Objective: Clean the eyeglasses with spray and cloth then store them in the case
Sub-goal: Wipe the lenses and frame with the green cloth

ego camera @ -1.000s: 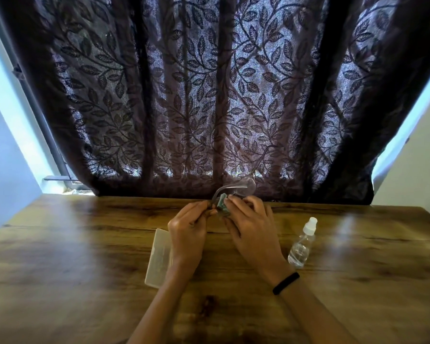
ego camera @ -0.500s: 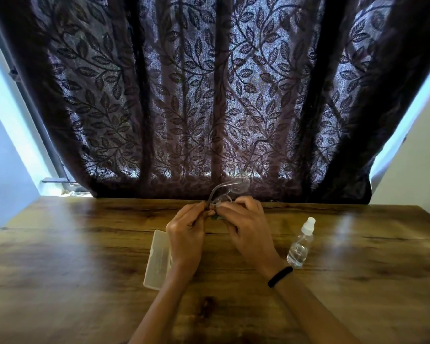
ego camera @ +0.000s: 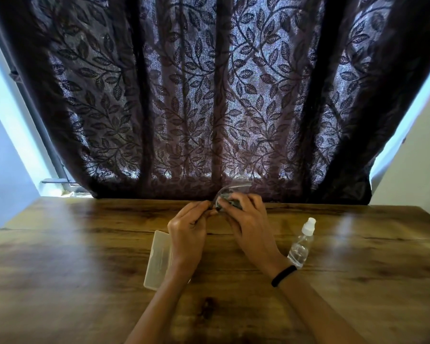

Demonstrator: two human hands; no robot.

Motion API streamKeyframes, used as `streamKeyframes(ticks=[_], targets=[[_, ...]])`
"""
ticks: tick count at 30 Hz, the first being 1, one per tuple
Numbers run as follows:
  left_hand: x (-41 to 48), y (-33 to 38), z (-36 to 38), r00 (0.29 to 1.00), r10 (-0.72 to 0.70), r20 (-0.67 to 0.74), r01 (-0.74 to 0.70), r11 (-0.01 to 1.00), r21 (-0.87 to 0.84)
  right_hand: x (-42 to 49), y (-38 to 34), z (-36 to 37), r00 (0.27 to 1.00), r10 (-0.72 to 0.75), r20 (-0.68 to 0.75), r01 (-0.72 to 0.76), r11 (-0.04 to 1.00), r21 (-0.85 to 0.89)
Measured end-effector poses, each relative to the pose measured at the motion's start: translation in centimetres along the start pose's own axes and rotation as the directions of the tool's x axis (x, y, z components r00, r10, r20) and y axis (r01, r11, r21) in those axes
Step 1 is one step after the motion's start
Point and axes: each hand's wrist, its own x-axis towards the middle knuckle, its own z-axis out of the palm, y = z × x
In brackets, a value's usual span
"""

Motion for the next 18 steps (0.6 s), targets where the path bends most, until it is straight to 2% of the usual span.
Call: streamKeyframes(ticks=[3, 6, 8, 11, 14, 18], targets=[[-0.23, 0.04, 0.04, 1.000, -0.008, 0.012, 0.008, 1.000, -0.007, 0.18, 0.02, 0.29, 1.000, -0.005, -0.002, 0.005, 0.986, 0.169], [-0.33, -0.17, 0.10, 1.000, -0.020, 0.010, 0.020, 1.000, -0.022, 0.46, 0.08, 0.27, 0.999, -0.013, -0.033, 0.019, 0.983, 0.181], [-0.31, -0.37, 0.10, 1.000, -0.026, 0.017, 0.026, 0.999, -0.023, 0.40, 0.13, 0.19, 0.997, -0.040, -0.063, 0.048, 0.990, 0.131], [0.00, -0.43, -0.08, 0.999, 0.001, 0.033, 0.000, 1.000, -0.017, 0.10, 0.15, 0.00, 0.990, -0.098, -0.097, 0.095, 0.995, -0.035], [0.37, -0.44, -0.44, 0.998, 0.031, 0.055, -0.031, 1.000, -0.004, 0.12, 0.52, -0.43, 0.987, -0.089, -0.131, 0.069, 0.986, -0.152], [0.46, -0.53, -0.74, 0.997, 0.016, 0.071, -0.015, 1.000, -0.010, 0.21, 0.61, -0.53, 0.998, -0.052, -0.039, 0.043, 0.980, -0.195]])
